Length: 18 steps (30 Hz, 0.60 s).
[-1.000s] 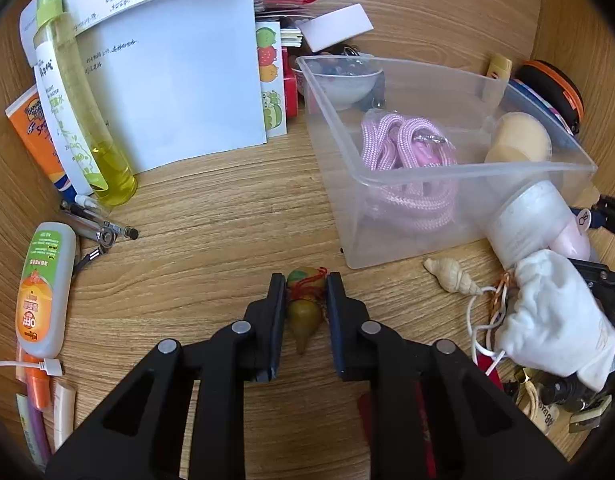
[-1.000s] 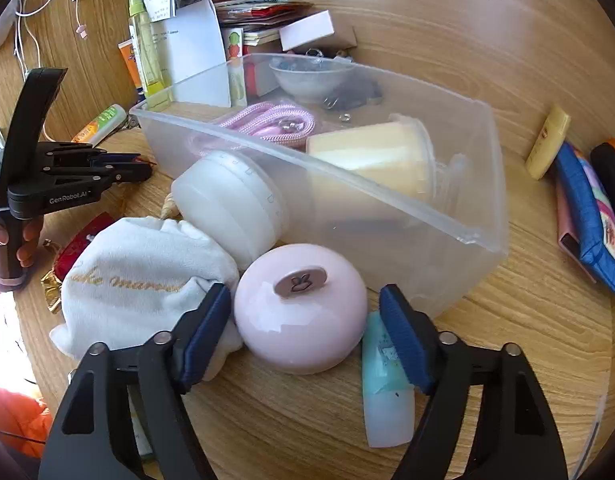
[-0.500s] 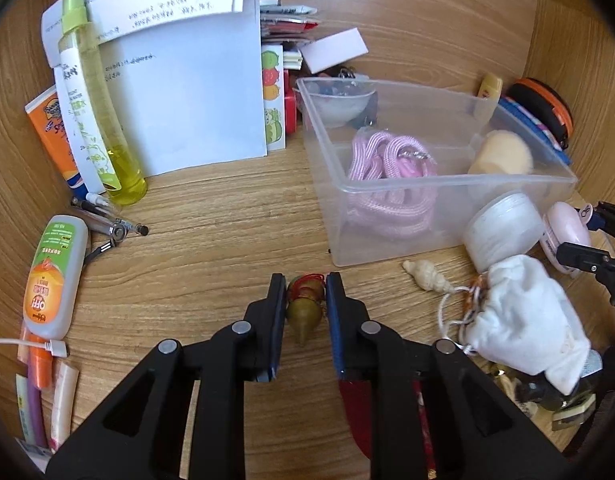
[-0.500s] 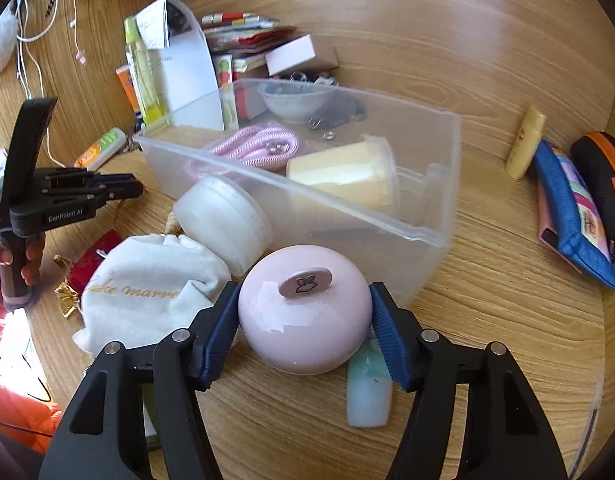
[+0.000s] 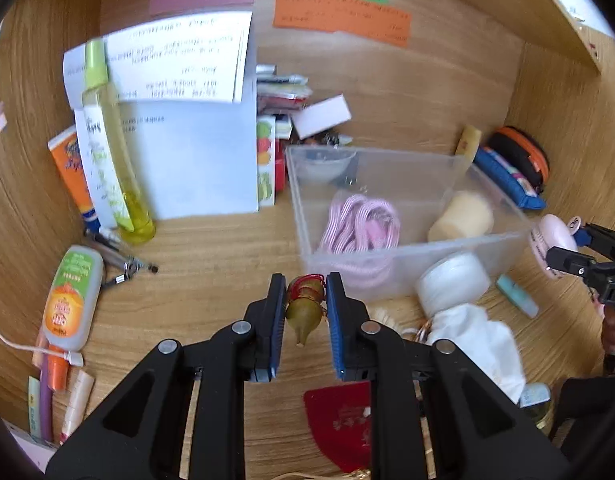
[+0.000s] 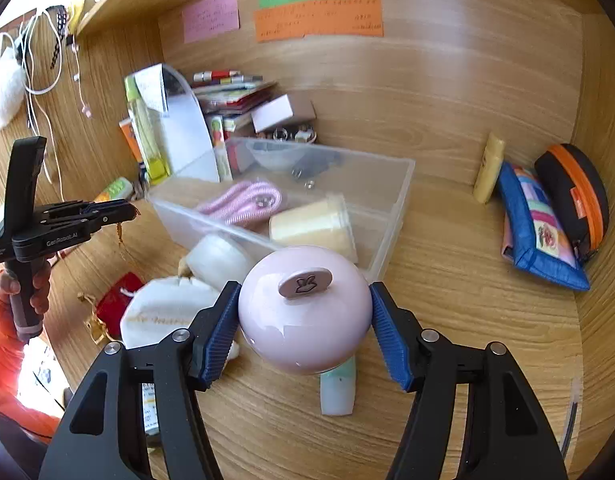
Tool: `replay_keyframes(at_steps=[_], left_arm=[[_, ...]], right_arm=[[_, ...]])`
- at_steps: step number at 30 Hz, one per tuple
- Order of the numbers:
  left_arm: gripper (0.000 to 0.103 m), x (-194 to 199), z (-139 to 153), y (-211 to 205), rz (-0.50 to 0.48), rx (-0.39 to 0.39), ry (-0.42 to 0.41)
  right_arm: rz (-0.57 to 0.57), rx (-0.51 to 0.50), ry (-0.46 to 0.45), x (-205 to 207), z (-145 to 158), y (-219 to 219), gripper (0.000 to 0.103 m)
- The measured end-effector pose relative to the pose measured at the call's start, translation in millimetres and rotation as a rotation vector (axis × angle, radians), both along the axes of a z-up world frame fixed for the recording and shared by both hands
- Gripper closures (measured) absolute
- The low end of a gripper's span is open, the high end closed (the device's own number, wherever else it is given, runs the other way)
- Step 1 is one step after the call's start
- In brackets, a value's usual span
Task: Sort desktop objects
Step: 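Carry the ornament and pink container into the clear box and open both tools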
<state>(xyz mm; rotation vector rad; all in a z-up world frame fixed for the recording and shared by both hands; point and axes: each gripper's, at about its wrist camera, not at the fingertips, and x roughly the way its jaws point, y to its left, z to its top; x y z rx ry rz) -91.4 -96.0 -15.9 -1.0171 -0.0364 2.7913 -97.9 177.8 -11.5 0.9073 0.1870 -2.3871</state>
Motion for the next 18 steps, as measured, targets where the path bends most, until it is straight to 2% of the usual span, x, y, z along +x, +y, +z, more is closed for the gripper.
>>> replay_keyframes(at_steps=[8, 18], left_arm=[[0.084, -3, 19, 8, -0.037, 0.018, 0.041], [0.084, -24, 36, 16, -0.092, 0.029, 0.064]], right_arm=[[0.0, -0.013, 0.047, -5, 16, 1, 0.043], [0.021, -0.018, 0.077, -23, 29, -11, 0.043]])
